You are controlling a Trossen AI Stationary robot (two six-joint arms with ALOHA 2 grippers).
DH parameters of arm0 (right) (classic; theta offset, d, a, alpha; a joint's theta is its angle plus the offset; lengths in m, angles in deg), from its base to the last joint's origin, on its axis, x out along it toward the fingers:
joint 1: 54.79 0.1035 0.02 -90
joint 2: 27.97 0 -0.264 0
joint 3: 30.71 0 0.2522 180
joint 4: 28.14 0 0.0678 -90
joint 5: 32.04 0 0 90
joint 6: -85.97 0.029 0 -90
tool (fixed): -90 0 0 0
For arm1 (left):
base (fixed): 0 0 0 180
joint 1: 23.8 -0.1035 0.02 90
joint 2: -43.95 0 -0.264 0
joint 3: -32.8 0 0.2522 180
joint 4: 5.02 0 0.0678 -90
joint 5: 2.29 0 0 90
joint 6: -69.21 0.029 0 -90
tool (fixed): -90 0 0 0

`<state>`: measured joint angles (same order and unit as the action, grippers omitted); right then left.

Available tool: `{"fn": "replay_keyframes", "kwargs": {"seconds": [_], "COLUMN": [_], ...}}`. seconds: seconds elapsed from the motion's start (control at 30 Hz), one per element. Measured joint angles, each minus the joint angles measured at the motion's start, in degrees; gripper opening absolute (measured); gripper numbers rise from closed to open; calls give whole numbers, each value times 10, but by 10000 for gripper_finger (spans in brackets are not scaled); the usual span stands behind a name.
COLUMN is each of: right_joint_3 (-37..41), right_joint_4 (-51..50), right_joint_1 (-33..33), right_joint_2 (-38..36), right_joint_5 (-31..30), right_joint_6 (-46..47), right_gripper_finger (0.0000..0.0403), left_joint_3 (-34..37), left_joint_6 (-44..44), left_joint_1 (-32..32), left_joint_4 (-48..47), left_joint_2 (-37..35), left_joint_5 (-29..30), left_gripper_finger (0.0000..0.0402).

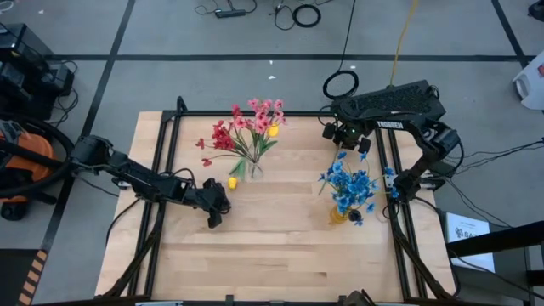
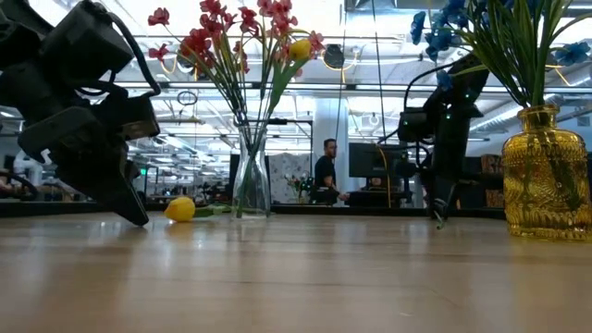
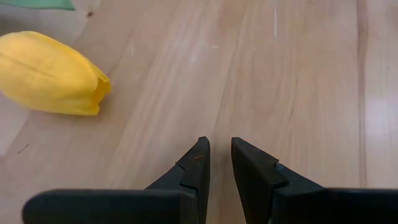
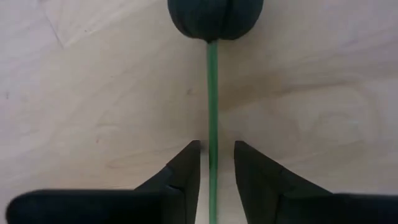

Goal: Sort flowers into vase by color
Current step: Put the black flower into the yellow vase

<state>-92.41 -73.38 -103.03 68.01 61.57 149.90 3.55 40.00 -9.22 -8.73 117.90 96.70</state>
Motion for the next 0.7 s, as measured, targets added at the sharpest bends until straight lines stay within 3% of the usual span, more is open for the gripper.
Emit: {"fn": "replay_keyframes", "kwargs": {"seconds": [0.23, 0.37, 0.5, 0.7], "right_joint_3": [1, 5, 5, 5], "right_joint_4": [-4, -6, -7, -11], "right_joint_1": [18, 18, 29, 63], "right_joint_2": [5, -27, -101, -256], "right_joint_5": [-16, -12, -17, -88], "right_joint_6": [-16, -33, -51, -68], "right_gripper_finger": [13, 7, 3, 2], "left_joint_3": [0, 0, 0, 0], "left_joint_6": [0, 1, 1, 1], "left_joint_1": [0, 0, 0, 0], "left_joint_4": [0, 0, 0, 1], "left_joint_2": [0, 0, 0, 0], "left_joint_5": [-6, -6, -6, -6], "left_gripper_finger": [72, 72, 72, 72]}}
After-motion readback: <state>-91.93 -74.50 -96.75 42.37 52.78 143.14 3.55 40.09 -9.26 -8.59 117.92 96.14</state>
